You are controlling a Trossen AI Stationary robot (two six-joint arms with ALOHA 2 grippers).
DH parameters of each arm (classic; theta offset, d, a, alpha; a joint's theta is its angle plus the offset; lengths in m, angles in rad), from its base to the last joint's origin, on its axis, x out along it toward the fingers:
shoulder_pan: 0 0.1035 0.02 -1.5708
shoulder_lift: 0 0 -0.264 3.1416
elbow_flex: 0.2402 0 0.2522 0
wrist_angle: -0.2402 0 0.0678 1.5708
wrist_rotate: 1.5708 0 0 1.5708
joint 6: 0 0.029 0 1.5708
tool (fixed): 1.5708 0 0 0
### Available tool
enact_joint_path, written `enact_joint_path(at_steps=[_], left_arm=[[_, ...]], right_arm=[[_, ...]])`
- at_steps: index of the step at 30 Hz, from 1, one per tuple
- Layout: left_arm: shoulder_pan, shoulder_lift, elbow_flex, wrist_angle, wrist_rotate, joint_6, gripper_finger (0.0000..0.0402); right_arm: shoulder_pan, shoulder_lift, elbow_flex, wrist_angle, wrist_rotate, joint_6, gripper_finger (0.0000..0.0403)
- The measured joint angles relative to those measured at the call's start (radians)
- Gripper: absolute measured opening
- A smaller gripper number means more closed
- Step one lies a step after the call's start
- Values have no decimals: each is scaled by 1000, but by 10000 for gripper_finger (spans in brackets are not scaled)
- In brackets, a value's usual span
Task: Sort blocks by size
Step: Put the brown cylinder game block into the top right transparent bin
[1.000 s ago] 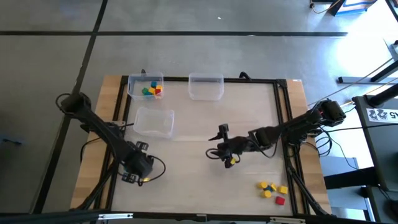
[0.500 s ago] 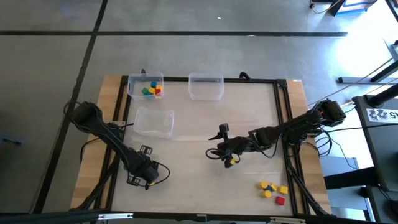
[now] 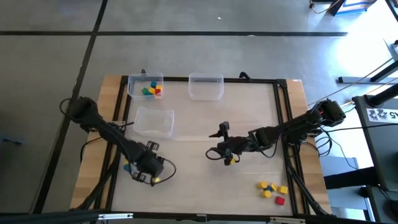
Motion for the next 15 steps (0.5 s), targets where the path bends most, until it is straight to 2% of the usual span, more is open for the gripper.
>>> enact_joint_path(at_steps=[6,9,15], left_arm=[[198,-110,70,20,-84,150,137],[316,-152,85,115,-100,260,137],[536,-173,86,365,-100,445,138]], right_arm=[[0,0,0,1,113,-158,269],[-8,0,0,1,169,-192,269],[-23,0,0,-8,178,-194,269]])
